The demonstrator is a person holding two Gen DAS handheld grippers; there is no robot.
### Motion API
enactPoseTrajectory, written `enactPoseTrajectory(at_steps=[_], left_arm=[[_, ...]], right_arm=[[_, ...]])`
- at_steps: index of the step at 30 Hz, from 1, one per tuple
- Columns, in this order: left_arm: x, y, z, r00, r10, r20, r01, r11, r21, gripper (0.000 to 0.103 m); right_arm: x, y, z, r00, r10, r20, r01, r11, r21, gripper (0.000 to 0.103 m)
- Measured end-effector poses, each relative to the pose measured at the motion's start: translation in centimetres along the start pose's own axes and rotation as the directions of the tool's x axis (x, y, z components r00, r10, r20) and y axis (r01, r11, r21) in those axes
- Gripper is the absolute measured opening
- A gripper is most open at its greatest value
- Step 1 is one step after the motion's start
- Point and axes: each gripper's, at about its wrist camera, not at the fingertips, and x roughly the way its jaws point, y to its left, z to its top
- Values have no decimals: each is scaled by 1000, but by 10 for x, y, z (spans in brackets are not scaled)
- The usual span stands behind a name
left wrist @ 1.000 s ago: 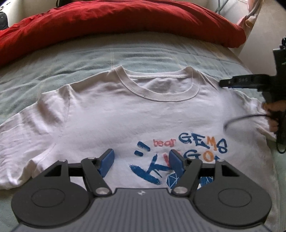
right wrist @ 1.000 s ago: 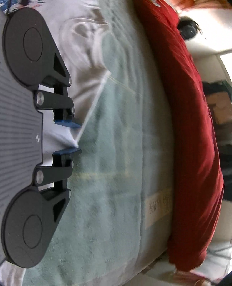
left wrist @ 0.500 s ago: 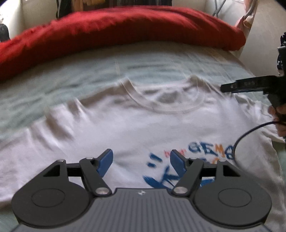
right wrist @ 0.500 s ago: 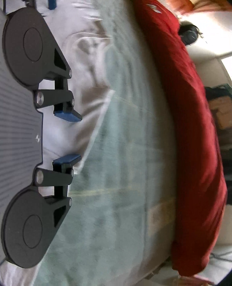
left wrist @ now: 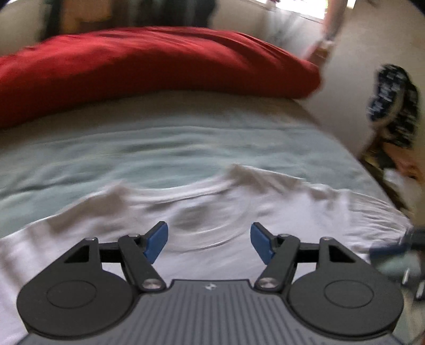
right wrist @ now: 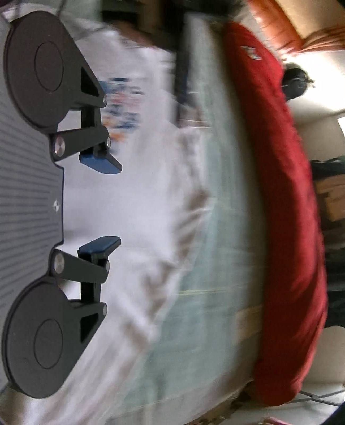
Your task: Fold clothes
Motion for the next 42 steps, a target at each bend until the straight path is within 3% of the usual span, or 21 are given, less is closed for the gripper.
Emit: enactPoseTrajectory(at_steps=[7, 14, 17, 20, 23, 26, 31, 34, 36, 42], left_arm=[[54, 3, 25, 999, 8, -45, -6, 999, 44, 68], [-3, -3, 30, 997, -44, -61, 49, 995, 89, 69], [-38, -6, 7, 997, -13, -79, 21, 994, 108, 69], [-69, -10, -30, 992, 86, -92, -73, 988, 135, 69], [-100, -18, -77, 970, 215, -114, -199, 970, 141, 69], [-123, -39, -120, 949, 282, -143, -263, 954, 141, 69], [-140, -67, -185, 933, 283, -222, -254, 955, 152, 72], [-155, -67, -220, 919, 297, -260, -271, 954, 131, 72], [-169, -60, -227, 922, 282, -264, -266, 959, 97, 72], [-180, -34, -231, 947, 214, -239, -194, 975, 106, 73]], right_arm=[[-8, 4, -49, 999, -34, -21, 37, 979, 201, 57], [-16, 18, -66, 997, -72, -8, 72, 978, 198, 63], [-23, 26, -68, 998, -69, 1, 69, 990, 126, 67], [-22, 37, -69, 998, -56, 15, 56, 998, 11, 67], [-17, 47, -74, 1000, -17, 20, 20, 994, -111, 67], [-17, 53, -89, 1000, 28, -1, -27, 977, -212, 68], [-20, 58, -124, 993, 102, -67, -119, 928, -354, 70], [-30, 56, -152, 993, 100, -62, -116, 902, -417, 79], [-37, 57, -166, 995, 84, -48, -97, 885, -455, 81], [-35, 71, -170, 999, -2, -34, -12, 917, -400, 88]])
